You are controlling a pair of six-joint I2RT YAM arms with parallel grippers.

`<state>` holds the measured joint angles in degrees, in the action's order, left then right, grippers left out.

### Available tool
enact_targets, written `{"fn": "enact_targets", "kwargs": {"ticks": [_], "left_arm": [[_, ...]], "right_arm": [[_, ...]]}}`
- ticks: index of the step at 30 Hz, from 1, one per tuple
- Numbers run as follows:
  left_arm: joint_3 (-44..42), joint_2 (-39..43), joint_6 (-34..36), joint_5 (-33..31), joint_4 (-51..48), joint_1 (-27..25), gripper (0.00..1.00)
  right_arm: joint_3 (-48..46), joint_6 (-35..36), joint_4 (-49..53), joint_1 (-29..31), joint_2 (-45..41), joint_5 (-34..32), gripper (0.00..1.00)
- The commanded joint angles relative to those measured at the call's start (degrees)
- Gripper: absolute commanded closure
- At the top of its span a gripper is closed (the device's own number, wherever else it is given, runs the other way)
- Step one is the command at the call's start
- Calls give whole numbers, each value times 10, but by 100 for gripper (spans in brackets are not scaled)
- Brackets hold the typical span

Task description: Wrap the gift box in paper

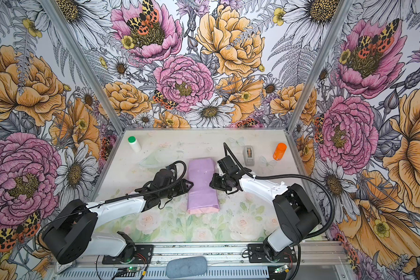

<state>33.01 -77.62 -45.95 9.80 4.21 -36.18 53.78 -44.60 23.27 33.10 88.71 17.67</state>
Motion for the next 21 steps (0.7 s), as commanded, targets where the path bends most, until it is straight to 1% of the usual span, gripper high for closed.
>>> {"fn": "enact_targets", "kwargs": {"ticks": [1,3,6,8,13,18,21], "left_arm": [[26,25,29,-24,-28,6,57],[43,39,44,-29,-42,4,58],[66,54,68,-30,-51,2,62],[84,47,85,-22,-53,0,66],[138,-26,110,21,-43,-10,72],[187,-111,117,52,-25,-28,75],[196,-146,116,61,-15,-34,76]], "right_arm": [[-3,-7,-4,5,-23,-28,68],[-6,-7,-4,5,-23,-32,69],[-8,-7,-5,5,-21,-33,69],[-8,-7,-5,5,-21,-35,69],[-9,-6,-5,5,-20,-37,69],[-10,-6,-4,5,-21,-40,70],[-10,-4,-5,5,-20,-40,70]]}}
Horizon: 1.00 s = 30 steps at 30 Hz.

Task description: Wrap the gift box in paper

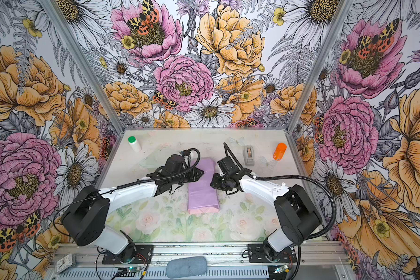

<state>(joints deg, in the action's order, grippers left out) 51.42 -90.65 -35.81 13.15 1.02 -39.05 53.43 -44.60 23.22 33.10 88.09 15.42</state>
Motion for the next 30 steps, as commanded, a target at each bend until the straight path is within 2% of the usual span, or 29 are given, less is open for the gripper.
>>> {"fn": "enact_targets", "kwargs": {"ticks": [1,8,12,16,19,25,30], "left_arm": [[10,-23,14,28,21,-6,77],[-29,-52,13,26,49,-1,79],[-43,-71,10,30,59,-1,79],[-48,-78,8,38,69,-2,80],[-47,-78,11,44,70,-2,80],[-49,-66,15,44,63,-3,80],[-50,-63,16,43,60,-2,80]], "right_arm": [[-7,-4,-4,5,-14,-19,70],[-5,3,-5,4,-17,-17,69],[-7,40,-3,-20,-54,-3,60],[-12,114,0,-102,-110,38,56],[2,197,13,-177,-111,74,56],[79,343,35,-314,-22,128,56],[153,385,37,-390,78,154,57]]}}
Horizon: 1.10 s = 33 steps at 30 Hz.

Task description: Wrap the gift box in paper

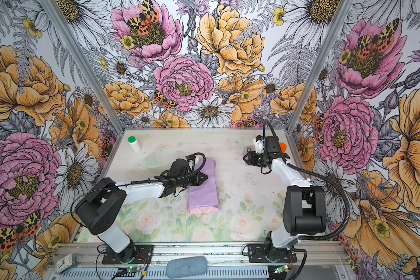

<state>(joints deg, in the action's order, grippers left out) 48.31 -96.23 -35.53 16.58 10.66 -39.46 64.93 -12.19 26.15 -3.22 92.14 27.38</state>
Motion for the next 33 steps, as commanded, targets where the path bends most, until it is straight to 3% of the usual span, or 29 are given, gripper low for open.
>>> {"fn": "enact_targets", "kwargs": {"ticks": [1,4,12,33], "left_arm": [[-20,-7,12,8,-36,1,80],[-17,-11,11,8,-36,1,80],[-19,-16,8,9,-35,3,80],[-11,-26,3,14,-31,5,80]], "right_arm": [[54,67,7,-37,59,57,58],[97,76,8,-57,127,111,62],[168,94,10,-67,234,128,63],[239,181,139,-78,318,174,68]]}}
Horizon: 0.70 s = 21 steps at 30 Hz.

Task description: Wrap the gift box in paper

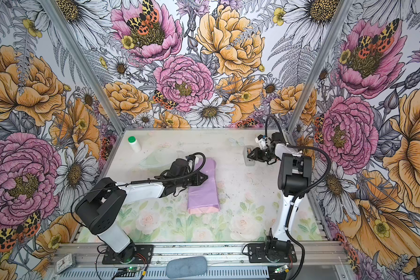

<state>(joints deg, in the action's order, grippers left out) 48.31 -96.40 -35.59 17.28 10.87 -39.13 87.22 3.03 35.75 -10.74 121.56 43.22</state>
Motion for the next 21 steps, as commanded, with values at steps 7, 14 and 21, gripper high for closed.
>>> {"fn": "enact_targets", "kwargs": {"ticks": [7,14,21], "left_arm": [[-9,-26,4,9,-33,1,80],[-8,-28,4,11,-33,2,80],[-7,-29,5,13,-33,4,81]], "right_arm": [[35,33,58,-7,41,36,74],[49,40,68,-10,53,70,76],[53,54,80,-9,60,77,81]]}}
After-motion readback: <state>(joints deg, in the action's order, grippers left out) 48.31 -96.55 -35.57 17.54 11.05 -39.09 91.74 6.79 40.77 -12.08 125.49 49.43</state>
